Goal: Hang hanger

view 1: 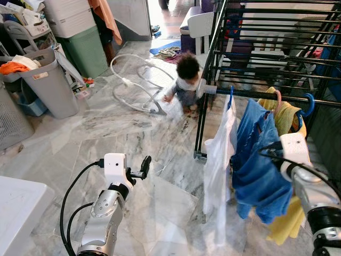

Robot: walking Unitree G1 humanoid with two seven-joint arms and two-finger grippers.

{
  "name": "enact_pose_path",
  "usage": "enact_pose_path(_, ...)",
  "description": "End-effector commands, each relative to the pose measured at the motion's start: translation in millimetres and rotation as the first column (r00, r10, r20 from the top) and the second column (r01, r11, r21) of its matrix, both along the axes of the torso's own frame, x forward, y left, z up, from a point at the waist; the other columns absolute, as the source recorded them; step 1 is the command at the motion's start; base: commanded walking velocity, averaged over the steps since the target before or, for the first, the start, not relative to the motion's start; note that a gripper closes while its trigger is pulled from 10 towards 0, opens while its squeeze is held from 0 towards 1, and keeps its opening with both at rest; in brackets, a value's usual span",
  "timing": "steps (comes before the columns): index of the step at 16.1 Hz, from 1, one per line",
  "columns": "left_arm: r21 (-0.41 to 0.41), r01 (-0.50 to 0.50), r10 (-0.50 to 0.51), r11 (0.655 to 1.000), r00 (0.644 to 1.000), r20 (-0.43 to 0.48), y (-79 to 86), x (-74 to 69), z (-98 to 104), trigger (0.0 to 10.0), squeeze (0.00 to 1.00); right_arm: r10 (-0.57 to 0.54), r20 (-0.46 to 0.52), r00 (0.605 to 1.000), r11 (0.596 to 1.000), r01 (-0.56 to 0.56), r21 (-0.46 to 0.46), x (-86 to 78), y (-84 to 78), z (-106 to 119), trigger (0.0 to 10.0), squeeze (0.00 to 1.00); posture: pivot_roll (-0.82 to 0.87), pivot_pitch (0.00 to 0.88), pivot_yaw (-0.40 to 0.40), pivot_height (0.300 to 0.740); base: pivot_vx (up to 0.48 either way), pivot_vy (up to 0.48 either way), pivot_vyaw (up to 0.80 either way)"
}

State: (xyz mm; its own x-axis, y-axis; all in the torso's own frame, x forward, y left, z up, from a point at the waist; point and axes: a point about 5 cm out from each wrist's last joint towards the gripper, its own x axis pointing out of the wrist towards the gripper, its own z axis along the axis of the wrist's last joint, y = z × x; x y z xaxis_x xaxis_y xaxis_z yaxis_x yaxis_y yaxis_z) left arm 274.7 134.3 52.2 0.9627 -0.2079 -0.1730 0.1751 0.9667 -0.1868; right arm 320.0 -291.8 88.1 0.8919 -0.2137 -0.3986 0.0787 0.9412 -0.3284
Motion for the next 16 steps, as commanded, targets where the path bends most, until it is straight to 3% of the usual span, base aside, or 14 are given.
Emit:
enact_pose_path(1,0.012,-0.005,0.005,1.0,1.0,-0.008,2.2,1.3,0,10.0,0.0,-0.011,0.025,1.0,1.0,0.011,-0.008,3.4,-1.8,6,10.0,0.84,-0.17,0.0,0.123,0.74,0.0,0.0,0.0)
enact_pose_path(3,0.012,-0.004,0.004,1.0,1.0,-0.01,1.8,1.1,0,10.0,0.0,-0.019,0.037,0.999,1.0,0.019,-0.002,3.3,-4.8,8,10.0,0.87,-0.17,0.0,0.126,0.74,0.0,0.0,0.0)
enact_pose_path(4,0.012,-0.003,0.003,1.0,1.0,-0.011,1.6,1.1,0,10.0,0.0,-0.023,0.043,0.999,1.0,0.023,-0.001,3.6,-5.8,9,10.0,1.0,-0.18,0.0,0.127,0.74,0.0,0.0,0.0)
enact_pose_path(7,0.01,0.003,-0.003,1.0,1.0,-0.014,0.7,1.3,0,10.0,0.0,-0.039,0.042,0.998,0.999,0.04,-0.022,5.1,-11.5,12,10.0,1.0,-0.18,0.0,0.131,0.74,0.0,0.0,0.0)
enact_pose_path(8,0.01,0.003,-0.003,1.0,1.0,-0.016,0.8,1.1,0,10.0,0.0,-0.046,0.041,0.998,0.998,0.048,-0.035,5.5,-13.7,14,10.0,0.56,-0.18,0.0,0.131,0.74,0.0,0.0,0.0)
enact_pose_path(9,0.01,0.004,-0.003,1.0,1.0,-0.017,0.7,1.0,0,10.0,0.0,-0.049,0.043,0.998,0.998,0.051,-0.036,6.1,-14.9,15,10.0,0.0,-0.18,0.0,0.131,0.74,0.0,0.0,0.0)
enact_pose_path(16,0.011,-0.001,0.002,1.0,1.0,-0.026,0.7,-0.3,-1,10.0,0.0,0.054,0.047,0.997,0.998,-0.055,0.02,16.5,3.8,15,10.0,0.0,-0.17,0.0,0.129,0.74,0.0,0.0,0.0)
